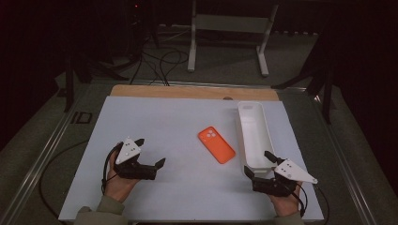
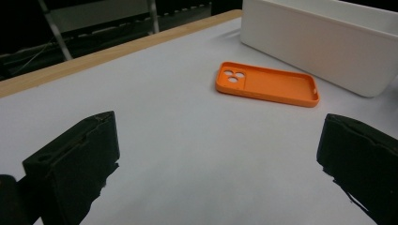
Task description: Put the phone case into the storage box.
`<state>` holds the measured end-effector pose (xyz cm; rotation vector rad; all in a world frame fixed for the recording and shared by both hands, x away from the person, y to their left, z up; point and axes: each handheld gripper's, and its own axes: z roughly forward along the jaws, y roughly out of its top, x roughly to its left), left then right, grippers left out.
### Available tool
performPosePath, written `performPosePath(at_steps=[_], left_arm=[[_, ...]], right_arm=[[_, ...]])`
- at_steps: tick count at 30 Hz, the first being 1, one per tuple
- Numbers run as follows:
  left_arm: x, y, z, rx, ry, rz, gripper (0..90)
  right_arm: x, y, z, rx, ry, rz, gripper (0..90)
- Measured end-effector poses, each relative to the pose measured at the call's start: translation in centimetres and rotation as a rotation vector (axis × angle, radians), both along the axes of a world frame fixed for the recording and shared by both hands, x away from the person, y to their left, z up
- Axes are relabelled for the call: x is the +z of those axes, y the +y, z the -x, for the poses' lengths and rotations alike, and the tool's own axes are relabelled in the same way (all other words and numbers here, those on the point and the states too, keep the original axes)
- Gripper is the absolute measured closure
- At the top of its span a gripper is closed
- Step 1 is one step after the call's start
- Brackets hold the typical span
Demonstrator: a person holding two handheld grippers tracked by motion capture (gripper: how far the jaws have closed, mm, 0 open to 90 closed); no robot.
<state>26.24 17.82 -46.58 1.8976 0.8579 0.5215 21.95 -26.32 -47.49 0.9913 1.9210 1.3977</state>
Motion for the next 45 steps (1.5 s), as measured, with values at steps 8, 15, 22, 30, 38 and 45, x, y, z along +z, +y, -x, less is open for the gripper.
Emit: performPosePath(at_steps=[8,15,22,30,38,45], left_arm=[[-0.1,-0.9,-0.4,-0.014,0.013,-0.005,0.4],[-0.2,-1.8,-0.8,-0.026,0.027,-0.007,0.4],[-0.4,-3.4,-1.5,-0.059,0.038,-0.044,0.4],[-0.3,-4.8,-2.3,-0.086,0.046,-0.065,0.4],[-0.2,-6.3,-3.1,-0.113,0.055,-0.083,0.4],[-0.5,-7.3,-3.9,-0.130,0.078,-0.097,0.4]], right_arm=[[0.1,-0.3,-0.3,-0.002,0.002,-0.016,9.0],[0.0,-0.5,-0.1,-0.008,-0.001,-0.029,9.0],[-0.1,-0.7,-0.1,-0.020,0.001,-0.028,9.0],[-0.2,-0.8,0.0,-0.027,0.006,-0.033,9.1],[-0.3,-0.7,-0.1,-0.026,0.009,-0.035,9.1],[-0.3,-0.9,-0.1,-0.030,0.007,-0.035,9.1]])
